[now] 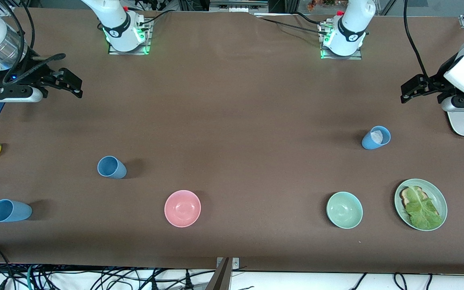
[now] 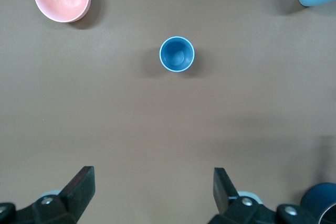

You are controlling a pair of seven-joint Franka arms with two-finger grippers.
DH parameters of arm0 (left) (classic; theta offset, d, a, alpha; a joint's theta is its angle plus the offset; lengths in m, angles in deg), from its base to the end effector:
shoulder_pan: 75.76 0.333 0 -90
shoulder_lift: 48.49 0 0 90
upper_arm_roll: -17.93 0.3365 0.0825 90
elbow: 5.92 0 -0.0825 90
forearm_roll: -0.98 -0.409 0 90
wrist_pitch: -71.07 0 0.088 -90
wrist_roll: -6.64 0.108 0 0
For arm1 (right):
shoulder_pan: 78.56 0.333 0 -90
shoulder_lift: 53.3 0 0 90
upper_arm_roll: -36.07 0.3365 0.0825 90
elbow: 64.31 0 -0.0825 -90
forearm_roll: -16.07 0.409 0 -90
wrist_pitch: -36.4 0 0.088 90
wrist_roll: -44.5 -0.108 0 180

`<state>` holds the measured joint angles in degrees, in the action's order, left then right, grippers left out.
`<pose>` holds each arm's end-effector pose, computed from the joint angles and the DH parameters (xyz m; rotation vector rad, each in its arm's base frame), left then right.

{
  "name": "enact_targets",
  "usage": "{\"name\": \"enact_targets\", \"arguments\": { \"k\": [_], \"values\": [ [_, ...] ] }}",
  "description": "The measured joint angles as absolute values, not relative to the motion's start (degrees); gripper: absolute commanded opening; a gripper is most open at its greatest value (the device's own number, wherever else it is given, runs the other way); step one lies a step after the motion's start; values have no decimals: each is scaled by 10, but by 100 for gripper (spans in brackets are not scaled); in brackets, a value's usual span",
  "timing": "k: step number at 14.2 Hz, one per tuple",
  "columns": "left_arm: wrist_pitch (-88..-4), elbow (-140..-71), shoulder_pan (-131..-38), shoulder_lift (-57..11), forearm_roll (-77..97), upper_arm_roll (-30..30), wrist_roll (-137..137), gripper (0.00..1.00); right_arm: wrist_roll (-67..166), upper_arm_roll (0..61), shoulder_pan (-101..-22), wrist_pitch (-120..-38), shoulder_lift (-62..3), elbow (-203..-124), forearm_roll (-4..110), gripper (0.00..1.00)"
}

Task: Stack blue cups with both arms

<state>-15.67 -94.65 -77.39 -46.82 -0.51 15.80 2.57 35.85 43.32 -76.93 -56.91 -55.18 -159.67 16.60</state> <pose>0.5817 -0.0350 0.6332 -3.1109 -0.0094 0.0965 0.5652 0.0904 0.6211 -3.1370 -0.0053 0.0062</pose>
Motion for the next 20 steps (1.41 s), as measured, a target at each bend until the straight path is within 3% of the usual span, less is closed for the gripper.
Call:
{"name": "enact_targets", "arguments": {
  "k": [7, 20],
  "values": [
    [-156, -947, -757, -457, -33, 167, 26, 100, 359, 433, -769, -569, -552, -1597, 166, 100],
    [-195, -962, -676, -339, -36, 169, 106, 100, 359, 433, -769, -570, -543, -1605, 166, 100]
  ]
}}
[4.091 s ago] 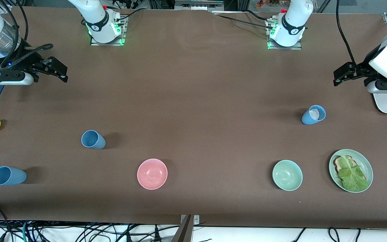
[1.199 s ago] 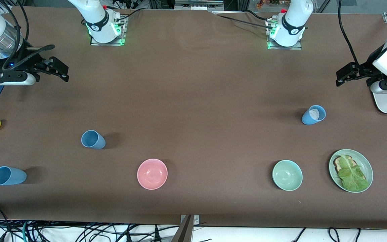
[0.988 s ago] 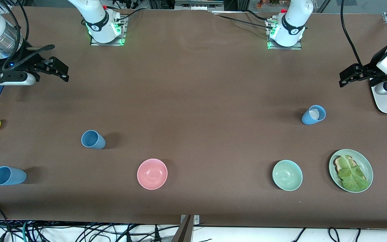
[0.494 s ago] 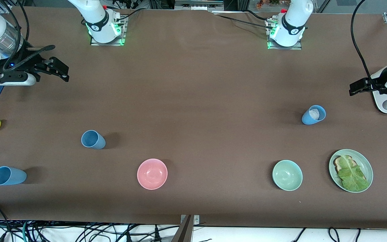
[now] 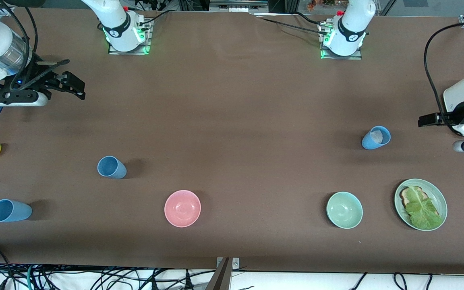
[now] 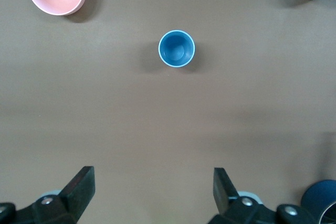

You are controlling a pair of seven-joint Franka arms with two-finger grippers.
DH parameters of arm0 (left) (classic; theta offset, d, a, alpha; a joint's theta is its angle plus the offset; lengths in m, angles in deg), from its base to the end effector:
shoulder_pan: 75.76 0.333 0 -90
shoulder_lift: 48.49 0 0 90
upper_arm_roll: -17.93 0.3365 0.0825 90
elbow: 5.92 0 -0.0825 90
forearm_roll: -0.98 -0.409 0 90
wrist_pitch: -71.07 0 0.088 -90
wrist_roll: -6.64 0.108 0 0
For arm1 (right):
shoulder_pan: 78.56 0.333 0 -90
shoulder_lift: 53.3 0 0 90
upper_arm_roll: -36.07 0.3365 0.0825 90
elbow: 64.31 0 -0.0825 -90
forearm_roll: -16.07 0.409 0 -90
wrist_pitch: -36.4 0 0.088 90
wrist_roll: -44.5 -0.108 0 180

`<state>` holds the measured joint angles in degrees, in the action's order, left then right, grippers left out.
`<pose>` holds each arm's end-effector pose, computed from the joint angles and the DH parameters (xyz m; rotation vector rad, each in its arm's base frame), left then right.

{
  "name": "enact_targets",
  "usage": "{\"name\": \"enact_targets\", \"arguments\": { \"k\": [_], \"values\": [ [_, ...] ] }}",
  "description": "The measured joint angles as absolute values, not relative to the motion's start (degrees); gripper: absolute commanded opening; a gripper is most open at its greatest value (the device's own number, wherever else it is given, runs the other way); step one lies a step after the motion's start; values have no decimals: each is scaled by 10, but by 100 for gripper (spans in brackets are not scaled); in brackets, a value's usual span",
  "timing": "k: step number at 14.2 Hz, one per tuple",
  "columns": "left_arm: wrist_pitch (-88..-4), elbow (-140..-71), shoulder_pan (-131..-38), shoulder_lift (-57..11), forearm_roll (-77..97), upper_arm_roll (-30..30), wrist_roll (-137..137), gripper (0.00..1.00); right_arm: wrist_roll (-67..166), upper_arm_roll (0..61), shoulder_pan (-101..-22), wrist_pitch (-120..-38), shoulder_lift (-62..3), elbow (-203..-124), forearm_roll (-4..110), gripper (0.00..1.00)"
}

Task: Stack blue cups with both arms
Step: 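Reach the left gripper to the nearby blue cup and grasp it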

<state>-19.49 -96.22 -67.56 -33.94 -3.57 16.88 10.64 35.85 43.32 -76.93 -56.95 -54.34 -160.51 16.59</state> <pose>0.6334 0.0891 0.4868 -3.0661 -0.0679 0.3936 0.5686 0.0904 0.6055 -3.1393 -0.0052 0.0509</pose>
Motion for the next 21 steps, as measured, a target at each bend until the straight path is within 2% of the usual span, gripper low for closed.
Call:
{"name": "enact_targets", "arguments": {
  "k": [6, 16, 19, 20, 21],
  "values": [
    [-330, -1077, -656, -331, -36, 169, 129, 100, 359, 433, -769, -570, -538, -1607, 166, 100],
    [-528, -1278, -653, -358, -36, 168, 130, 100, 359, 433, -769, -574, -515, -1609, 166, 100],
    [-564, -1293, -653, -345, -36, 168, 135, 100, 359, 433, -769, -575, -513, -1609, 166, 100],
    [-569, -1294, -652, -338, -36, 168, 136, 98, 359, 433, -769, -575, -513, -1609, 166, 100],
    [-571, -1294, -651, -332, -36, 168, 136, 90, 359, 433, -769, -575, -513, -1609, 166, 100]
  ]
}}
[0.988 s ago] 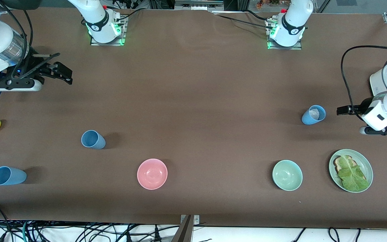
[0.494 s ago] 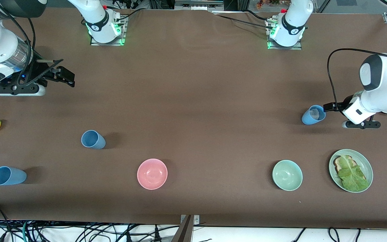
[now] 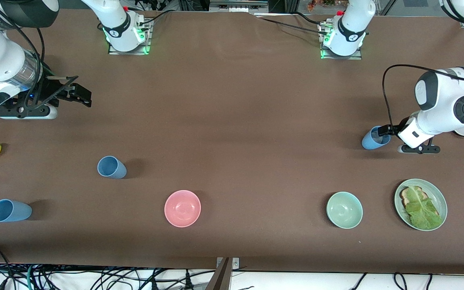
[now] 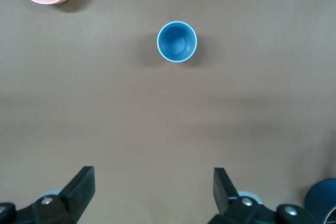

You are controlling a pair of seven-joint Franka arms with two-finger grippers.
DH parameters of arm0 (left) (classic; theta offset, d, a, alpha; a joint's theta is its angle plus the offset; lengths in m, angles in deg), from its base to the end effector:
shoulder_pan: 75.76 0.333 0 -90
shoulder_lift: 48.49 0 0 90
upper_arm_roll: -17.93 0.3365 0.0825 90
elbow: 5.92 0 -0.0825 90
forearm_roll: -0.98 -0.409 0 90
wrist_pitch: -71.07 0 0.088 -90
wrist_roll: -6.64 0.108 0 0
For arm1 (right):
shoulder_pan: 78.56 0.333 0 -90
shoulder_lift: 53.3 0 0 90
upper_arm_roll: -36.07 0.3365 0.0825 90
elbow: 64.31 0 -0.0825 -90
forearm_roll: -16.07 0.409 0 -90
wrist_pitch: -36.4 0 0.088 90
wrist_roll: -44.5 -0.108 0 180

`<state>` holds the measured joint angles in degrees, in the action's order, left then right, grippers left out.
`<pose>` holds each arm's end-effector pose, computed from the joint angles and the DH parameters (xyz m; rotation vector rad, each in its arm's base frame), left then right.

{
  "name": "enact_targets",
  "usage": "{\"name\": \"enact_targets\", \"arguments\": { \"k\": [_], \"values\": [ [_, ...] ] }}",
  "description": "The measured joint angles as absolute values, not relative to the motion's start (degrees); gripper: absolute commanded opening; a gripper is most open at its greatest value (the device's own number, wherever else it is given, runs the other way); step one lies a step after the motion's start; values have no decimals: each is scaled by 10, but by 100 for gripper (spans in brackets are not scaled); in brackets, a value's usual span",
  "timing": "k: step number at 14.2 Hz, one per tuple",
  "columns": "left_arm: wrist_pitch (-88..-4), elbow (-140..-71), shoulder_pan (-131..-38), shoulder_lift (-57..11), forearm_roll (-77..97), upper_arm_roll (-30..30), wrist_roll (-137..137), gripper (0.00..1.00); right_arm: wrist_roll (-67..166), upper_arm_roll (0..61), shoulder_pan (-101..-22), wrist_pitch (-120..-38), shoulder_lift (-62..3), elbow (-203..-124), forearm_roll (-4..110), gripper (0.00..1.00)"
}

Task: Stack blue cups with both arms
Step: 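Reach the left gripper to the nearby blue cup and grasp it, then carry the cup with the left gripper while the right gripper reaches another cup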

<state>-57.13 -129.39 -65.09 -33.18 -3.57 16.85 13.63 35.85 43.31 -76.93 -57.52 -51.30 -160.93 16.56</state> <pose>0.5584 0.0968 0.2603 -3.1020 0.0144 0.2957 0.5827 0.0907 0.5720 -3.1386 -0.0047 0.1300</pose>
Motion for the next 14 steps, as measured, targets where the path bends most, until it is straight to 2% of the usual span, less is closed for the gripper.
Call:
{"name": "enact_targets", "arguments": {
  "k": [1, 3, 4, 14],
  "values": [
    [-574, -1294, -648, -326, -36, 168, 137, 71, 359, 433, -769, -575, -513, -1609, 166, 100],
    [-579, -1294, -644, -313, -36, 169, 137, 11, 359, 433, -769, -576, -512, -1609, 166, 100],
    [-581, -1294, -642, -309, -36, 169, 137, 0, 359, 433, -769, -576, -512, -1609, 166, 100],
    [-581, -1293, -642, -307, -36, 164, 137, 0, 359, 433, -769, -603, -493, -1609, 159, 100]
  ]
}}
